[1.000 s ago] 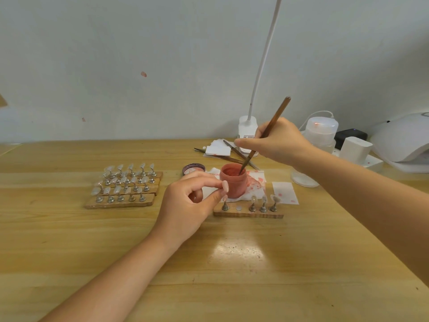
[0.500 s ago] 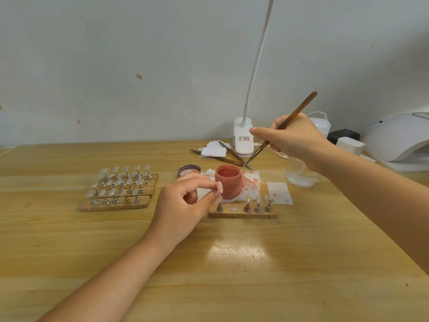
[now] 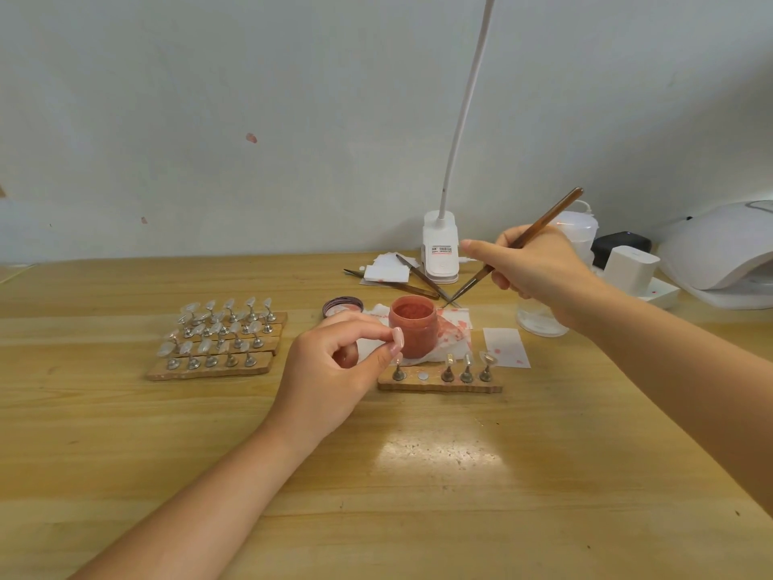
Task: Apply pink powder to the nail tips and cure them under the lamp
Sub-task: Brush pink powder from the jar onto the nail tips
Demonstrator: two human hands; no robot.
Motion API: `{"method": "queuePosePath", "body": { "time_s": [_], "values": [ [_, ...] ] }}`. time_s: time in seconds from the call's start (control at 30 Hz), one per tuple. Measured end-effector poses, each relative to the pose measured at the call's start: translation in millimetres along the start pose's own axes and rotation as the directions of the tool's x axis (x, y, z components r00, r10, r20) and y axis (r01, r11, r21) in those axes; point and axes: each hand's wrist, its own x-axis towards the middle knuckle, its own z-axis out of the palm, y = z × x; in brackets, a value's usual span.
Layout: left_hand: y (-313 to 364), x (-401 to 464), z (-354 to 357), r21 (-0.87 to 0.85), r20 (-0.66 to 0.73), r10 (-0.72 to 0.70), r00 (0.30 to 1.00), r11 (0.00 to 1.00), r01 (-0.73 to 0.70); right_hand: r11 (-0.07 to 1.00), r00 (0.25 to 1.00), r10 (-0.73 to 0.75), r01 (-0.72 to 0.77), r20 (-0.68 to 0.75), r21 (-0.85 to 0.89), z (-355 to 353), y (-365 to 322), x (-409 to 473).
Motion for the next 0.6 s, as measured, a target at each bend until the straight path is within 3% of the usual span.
{"method": "queuePosePath", "body": {
  "time_s": [0.17, 0.3, 0.5, 0.6],
  "values": [
    [2, 0, 0, 0.004, 0.009, 0.006, 1.0, 1.0, -0.006, 0.977, 0.995, -0.07, 0.084, -0.076, 0.198, -5, -5, -24],
    [5, 0, 0, 0.005, 0.024, -0.005, 1.0, 1.0, 0.005, 0.898, 0.958, -0.274, 0.287, -0.086, 0.334, 6, 1, -59],
    [7, 0, 0, -0.029, 0.048, 0.046, 0.998, 0.999, -0.045, 0.759, 0.758, -0.633, 0.648, -0.156, 0.072, 22, 18, -90],
    [6, 0, 1, -0.039, 0.046, 0.054, 0.998, 0.998, -0.052, 0.721, 0.725, -0.67, 0.687, -0.16, 0.092, 23, 19, -95]
  ]
}}
